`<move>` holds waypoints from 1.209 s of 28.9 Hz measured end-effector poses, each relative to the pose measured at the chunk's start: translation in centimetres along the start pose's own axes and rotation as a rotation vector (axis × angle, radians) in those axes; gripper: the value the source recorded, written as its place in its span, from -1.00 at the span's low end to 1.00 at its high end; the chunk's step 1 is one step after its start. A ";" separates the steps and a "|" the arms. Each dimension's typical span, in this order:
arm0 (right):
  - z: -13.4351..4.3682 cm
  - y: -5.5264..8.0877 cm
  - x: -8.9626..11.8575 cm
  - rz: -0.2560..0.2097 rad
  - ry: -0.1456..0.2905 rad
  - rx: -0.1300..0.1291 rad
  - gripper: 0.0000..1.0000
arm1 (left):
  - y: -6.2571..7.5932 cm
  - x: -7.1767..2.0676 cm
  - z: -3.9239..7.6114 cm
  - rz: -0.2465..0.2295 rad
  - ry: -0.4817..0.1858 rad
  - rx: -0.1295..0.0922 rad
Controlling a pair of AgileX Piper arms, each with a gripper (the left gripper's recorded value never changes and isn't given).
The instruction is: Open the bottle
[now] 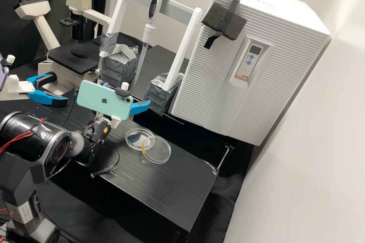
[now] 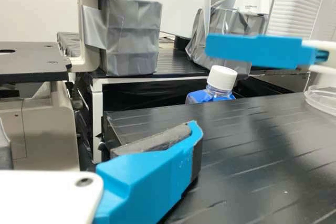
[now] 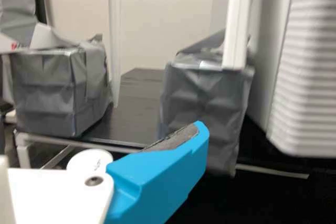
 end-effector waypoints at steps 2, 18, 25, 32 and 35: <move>0.0 -0.3 -0.1 -0.012 0.000 0.001 1.00 | 0.0 0.00 0.0 0.000 0.000 0.000; 0.6 -2.2 0.2 -0.079 -0.029 -0.006 1.00 | 0.1 0.06 0.0 0.003 -0.001 0.000; 0.8 -2.4 0.7 -0.080 -0.039 -0.031 -1.00 | 0.1 0.06 0.0 0.003 -0.001 0.000; 0.3 -1.9 1.3 -0.061 -0.021 -0.032 -1.00 | 0.1 0.06 0.0 0.003 -0.001 0.000; 0.2 -1.9 1.5 -0.057 -0.017 -0.032 -1.00 | 0.1 0.06 0.0 0.003 -0.001 0.000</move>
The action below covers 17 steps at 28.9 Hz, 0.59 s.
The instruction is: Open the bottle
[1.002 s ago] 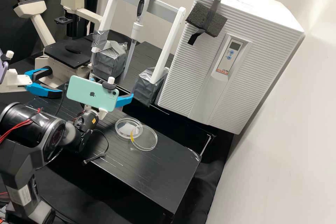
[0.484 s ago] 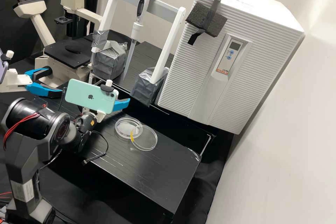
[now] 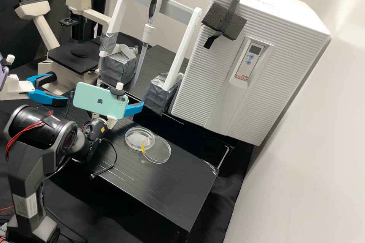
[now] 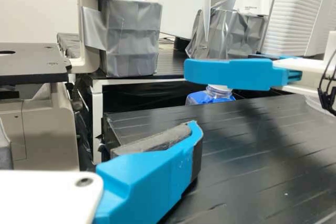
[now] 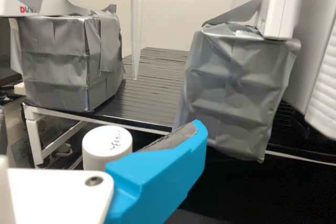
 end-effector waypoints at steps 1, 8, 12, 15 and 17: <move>0.0 0.0 0.1 0.000 0.000 0.000 -1.00 | 0.0 0.00 0.0 0.000 0.000 0.000; 0.4 -0.6 0.4 -0.019 -0.013 -0.008 -1.00 | 0.1 -0.02 -0.2 0.003 0.008 -0.001; 0.7 -0.9 0.5 -0.030 -0.023 -0.008 -1.00 | 0.1 -0.02 -0.3 0.004 0.011 -0.001; 0.8 -1.0 0.6 -0.033 -0.026 -0.008 -1.00 | 0.1 -0.02 -0.3 0.004 0.011 -0.001; 0.8 -1.0 0.8 -0.034 -0.027 -0.008 -1.00 | 0.1 -0.02 -0.3 0.004 0.011 -0.001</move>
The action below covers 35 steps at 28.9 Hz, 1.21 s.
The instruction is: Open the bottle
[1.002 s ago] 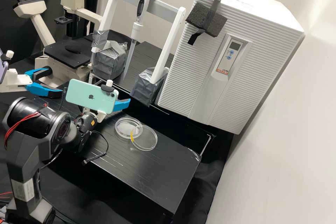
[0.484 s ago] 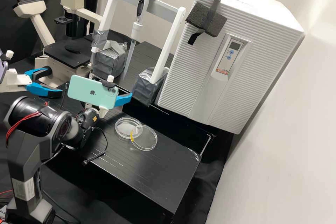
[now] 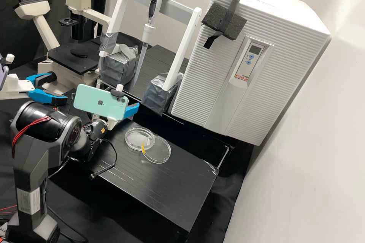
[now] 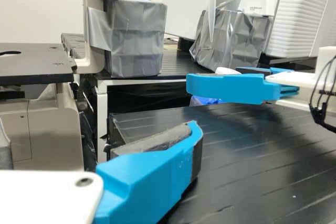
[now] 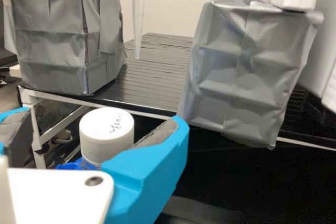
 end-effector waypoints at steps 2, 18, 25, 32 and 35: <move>-0.1 0.1 0.1 0.001 0.001 0.000 -1.00 | 0.0 0.00 0.0 0.000 0.000 0.000; 0.5 0.5 0.1 0.025 -0.027 0.014 -1.00 | 0.0 0.02 0.0 0.001 0.000 0.000; 0.8 0.8 0.1 0.037 -0.040 0.018 -1.00 | 0.2 0.25 0.1 0.010 -0.006 0.003; 0.8 0.8 0.1 0.037 -0.040 0.018 -1.00 | 0.2 0.25 0.1 0.010 -0.006 0.003; 0.8 0.8 0.1 0.037 -0.040 0.018 -1.00 | 0.2 0.25 0.1 0.010 -0.006 0.003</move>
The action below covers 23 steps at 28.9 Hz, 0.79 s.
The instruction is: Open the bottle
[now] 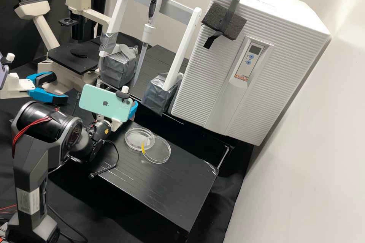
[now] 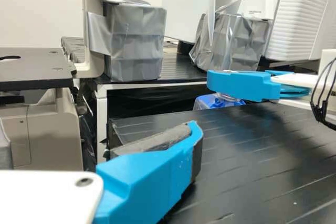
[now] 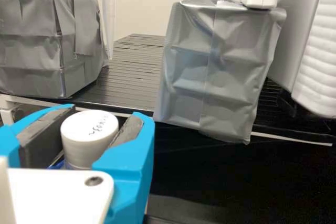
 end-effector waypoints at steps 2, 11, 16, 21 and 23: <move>0.0 0.0 0.0 0.000 0.000 0.000 -1.00 | 0.0 0.00 0.0 0.000 0.000 0.000; -0.3 -0.3 0.0 -0.009 0.009 0.000 -1.00 | 0.0 0.00 0.0 0.001 0.002 -0.001; -0.6 -0.3 0.2 -0.015 0.015 0.000 -1.00 | 0.0 0.00 0.0 0.002 0.005 -0.003; -0.7 -0.2 0.3 -0.011 0.020 0.000 -1.00 | 0.1 0.00 -0.1 0.007 0.015 -0.009; -0.7 -0.2 0.3 -0.013 0.018 0.000 -1.00 | 0.1 0.00 -0.2 0.008 0.017 -0.010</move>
